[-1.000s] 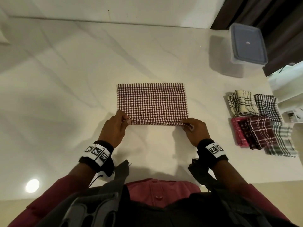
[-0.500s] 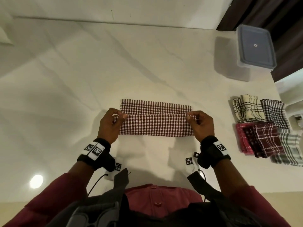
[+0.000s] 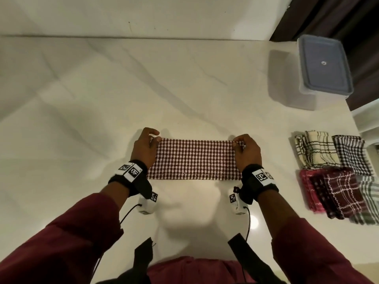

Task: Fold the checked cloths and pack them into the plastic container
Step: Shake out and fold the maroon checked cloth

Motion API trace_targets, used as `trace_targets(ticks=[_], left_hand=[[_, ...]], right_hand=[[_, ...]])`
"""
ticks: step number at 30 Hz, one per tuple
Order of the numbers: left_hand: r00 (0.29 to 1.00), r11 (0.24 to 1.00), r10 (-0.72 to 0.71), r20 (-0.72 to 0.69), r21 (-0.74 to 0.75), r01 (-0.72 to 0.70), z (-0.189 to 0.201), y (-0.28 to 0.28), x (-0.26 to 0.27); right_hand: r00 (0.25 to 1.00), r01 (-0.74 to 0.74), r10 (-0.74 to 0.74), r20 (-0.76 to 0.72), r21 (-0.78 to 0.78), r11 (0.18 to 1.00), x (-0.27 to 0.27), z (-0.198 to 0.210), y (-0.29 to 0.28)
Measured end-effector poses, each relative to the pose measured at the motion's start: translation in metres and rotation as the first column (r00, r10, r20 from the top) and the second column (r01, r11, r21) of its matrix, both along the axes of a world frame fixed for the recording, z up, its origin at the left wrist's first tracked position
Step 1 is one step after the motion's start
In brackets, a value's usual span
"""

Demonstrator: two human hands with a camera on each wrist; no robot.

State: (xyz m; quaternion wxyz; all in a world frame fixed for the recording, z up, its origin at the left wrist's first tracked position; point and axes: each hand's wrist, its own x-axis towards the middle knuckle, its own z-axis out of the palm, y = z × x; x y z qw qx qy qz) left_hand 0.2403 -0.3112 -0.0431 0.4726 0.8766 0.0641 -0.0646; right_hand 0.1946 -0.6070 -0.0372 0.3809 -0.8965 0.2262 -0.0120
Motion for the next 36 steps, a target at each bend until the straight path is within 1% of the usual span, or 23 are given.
trace_targets(ticks=[3, 7, 8, 9, 11, 12, 13, 14, 15, 16, 17, 18, 19, 21, 24, 26, 27, 29, 32, 36], left_hand=[[1.0, 0.997, 0.0, 0.004, 0.081, -0.001, -0.001, -0.001, -0.002], [0.998, 0.977, -0.057, 0.04, 0.208, 0.047, 0.01, -0.005, -0.011], [0.995, 0.96, -0.088, 0.044, 0.27, 0.073, 0.013, -0.007, -0.016], [0.991, 0.928, -0.125, 0.044, 0.359, 0.101, 0.014, -0.009, -0.021], [0.975, 0.835, -0.214, 0.054, 0.529, 0.154, 0.016, -0.012, -0.035], [0.959, 0.799, -0.275, 0.069, 0.571, 0.188, 0.016, -0.015, -0.043], [0.934, 0.772, -0.348, 0.079, 0.59, 0.238, 0.015, -0.02, -0.051], [0.902, 0.743, -0.425, 0.073, 0.598, 0.302, 0.015, -0.026, -0.058], [0.875, 0.711, -0.482, 0.037, 0.6, 0.366, 0.012, -0.031, -0.062], [0.863, 0.688, -0.505, -0.02, 0.595, 0.416, 0.009, -0.035, -0.063], [0.863, 0.68, -0.497, -0.085, 0.579, 0.449, 0.005, -0.036, -0.062], [0.862, 0.677, -0.484, -0.149, 0.56, 0.477, 0.001, -0.033, -0.06], [0.856, 0.671, -0.479, -0.194, 0.548, 0.5, -0.003, -0.03, -0.057], [0.841, 0.641, -0.486, -0.238, 0.556, 0.528, -0.009, -0.021, -0.054], [0.822, 0.604, -0.483, -0.301, 0.565, 0.562, -0.007, -0.019, -0.054], [0.817, 0.581, -0.474, -0.329, 0.581, 0.57, -0.005, -0.023, -0.054], [0.818, 0.582, -0.469, -0.334, 0.579, 0.57, -0.004, -0.023, -0.055], [0.821, 0.59, -0.462, -0.336, 0.574, 0.567, -0.005, -0.021, -0.056], [0.836, 0.621, -0.437, -0.332, 0.561, 0.547, -0.009, -0.017, -0.062], [0.853, 0.656, -0.407, -0.326, 0.545, 0.522, -0.01, -0.016, -0.069]], right_hand=[[0.997, -0.057, 0.052, -0.062, -0.08, 0.995, 0.005, 0.001, 0.003], [0.996, -0.078, 0.071, -0.059, -0.116, 0.99, 0.005, 0.006, 0.01], [0.995, -0.079, 0.07, -0.066, -0.141, 0.987, 0.004, 0.007, 0.011], [0.995, -0.078, 0.066, -0.068, -0.196, 0.978, 0.002, 0.009, 0.013], [0.995, -0.101, 0.1, -0.02, -0.335, 0.937, -0.003, 0.015, 0.023], [0.985, -0.155, 0.17, 0.008, -0.364, 0.918, -0.006, 0.017, 0.034], [0.961, -0.254, 0.275, 0.011, -0.351, 0.901, -0.009, 0.02, 0.049], [0.918, -0.378, 0.396, -0.004, -0.307, 0.873, -0.012, 0.019, 0.068], [0.858, -0.504, 0.513, -0.033, -0.249, 0.827, -0.015, 0.017, 0.088], [0.796, -0.601, 0.601, -0.068, -0.203, 0.773, -0.018, 0.012, 0.108], [0.751, -0.66, 0.651, -0.111, -0.178, 0.73, -0.019, 0.007, 0.124], [0.73, -0.684, 0.663, -0.168, -0.155, 0.713, -0.019, 0.003, 0.135], [0.719, -0.689, 0.652, -0.24, -0.124, 0.714, -0.018, 0.0, 0.142], [0.696, -0.699, 0.64, -0.324, -0.106, 0.707, -0.017, -0.005, 0.145], [0.647, -0.745, 0.674, -0.356, -0.111, 0.657, -0.012, -0.004, 0.143], [0.64, -0.755, 0.678, -0.361, -0.13, 0.643, -0.01, -0.005, 0.14], [0.638, -0.759, 0.676, -0.368, -0.15, 0.634, -0.011, -0.007, 0.136], [0.646, -0.753, 0.66, -0.383, -0.182, 0.632, -0.016, -0.011, 0.126], [0.691, -0.714, 0.605, -0.396, -0.241, 0.657, -0.029, -0.016, 0.103], [0.785, -0.583, 0.46, -0.415, -0.244, 0.775, -0.039, -0.012, 0.058]])
